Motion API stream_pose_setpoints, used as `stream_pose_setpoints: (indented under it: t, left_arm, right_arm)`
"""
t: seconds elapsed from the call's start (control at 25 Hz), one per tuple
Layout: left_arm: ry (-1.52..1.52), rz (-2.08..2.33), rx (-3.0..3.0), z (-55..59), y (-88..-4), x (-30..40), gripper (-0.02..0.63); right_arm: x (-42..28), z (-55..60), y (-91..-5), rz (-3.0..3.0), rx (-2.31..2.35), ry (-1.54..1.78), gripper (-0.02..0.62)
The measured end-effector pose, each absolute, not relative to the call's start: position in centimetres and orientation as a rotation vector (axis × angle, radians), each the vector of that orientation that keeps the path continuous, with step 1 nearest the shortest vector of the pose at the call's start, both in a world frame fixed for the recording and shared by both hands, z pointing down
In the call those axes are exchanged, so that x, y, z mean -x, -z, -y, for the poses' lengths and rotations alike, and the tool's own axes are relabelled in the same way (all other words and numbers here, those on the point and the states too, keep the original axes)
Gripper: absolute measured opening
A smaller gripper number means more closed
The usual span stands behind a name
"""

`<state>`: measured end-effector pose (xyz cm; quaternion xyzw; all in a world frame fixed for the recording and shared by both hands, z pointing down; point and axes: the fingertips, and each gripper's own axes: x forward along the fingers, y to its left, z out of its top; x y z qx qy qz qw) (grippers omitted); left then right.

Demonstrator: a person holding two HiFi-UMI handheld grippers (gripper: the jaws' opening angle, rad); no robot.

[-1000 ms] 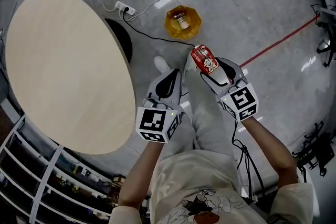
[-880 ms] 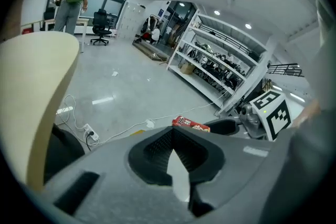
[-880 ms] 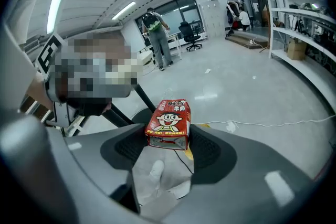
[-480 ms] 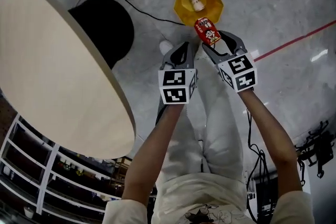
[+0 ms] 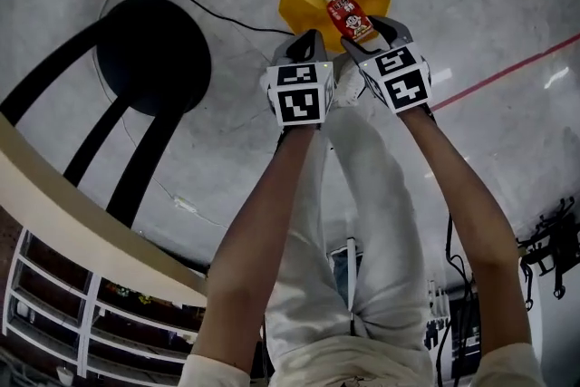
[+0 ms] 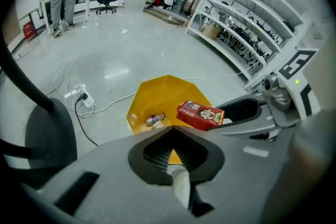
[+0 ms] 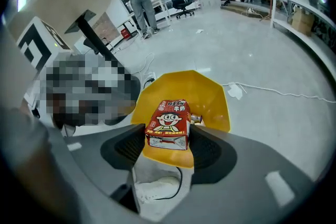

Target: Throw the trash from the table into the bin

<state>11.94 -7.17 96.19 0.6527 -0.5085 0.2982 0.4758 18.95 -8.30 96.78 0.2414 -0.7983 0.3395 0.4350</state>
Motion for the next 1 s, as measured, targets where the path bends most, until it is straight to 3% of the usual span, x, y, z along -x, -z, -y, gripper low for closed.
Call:
stream_pose_setpoints:
  t: [0.24,0.28,0.32,0.36,0.4,0.44,0.6,0.72,1.0]
  left_arm:
    - [-0.681,1.271,-1.571,8.1,-98.8,-12.6,0.008]
    - [-0.686,1.266,-1.586,8.1,-98.7,-12.9,0.008]
    - [-0.69,1.259,-1.603,8.1,-98.6,-13.1,0.009]
    - [-0.691,1.251,-1.618,8.1,-98.5,-13.3,0.121]
    - [-0.692,1.244,-1.627,8.0,-98.3,-13.4,0.157]
    - [-0.697,1.24,-1.63,7.9,-97.9,-13.4,0.147]
    - [-0.717,1.253,-1.618,7.2,-95.8,-12.7,0.113]
    - [-0.709,1.28,-1.6,6.6,-93.5,-11.8,0.008]
    - [-0.677,1.27,-1.656,6.4,-85.9,-11.6,0.008]
  right_arm:
    - [-20.8,9.0,-99.9,1.948,-0.686,-0.894,0.284]
    - [-21.0,8.8,-100.0,1.949,-0.699,-0.908,0.321]
    - [-21.0,8.5,-100.0,1.95,-0.707,-0.921,0.397]
    - [-21.0,8.3,-99.9,1.95,-0.711,-0.928,0.434]
    - [-21.1,8.1,-99.7,1.949,-0.713,-0.929,0.434]
    - [-21.2,7.9,-99.4,1.948,-0.714,-0.922,0.434]
    - [-21.6,7.8,-96.4,1.956,-0.751,-0.817,0.348]
    - [-21.4,7.8,-93.5,1.981,-0.767,-0.756,0.303]
    - [-20.2,7.6,-85.8,2.054,-0.746,-0.733,0.158]
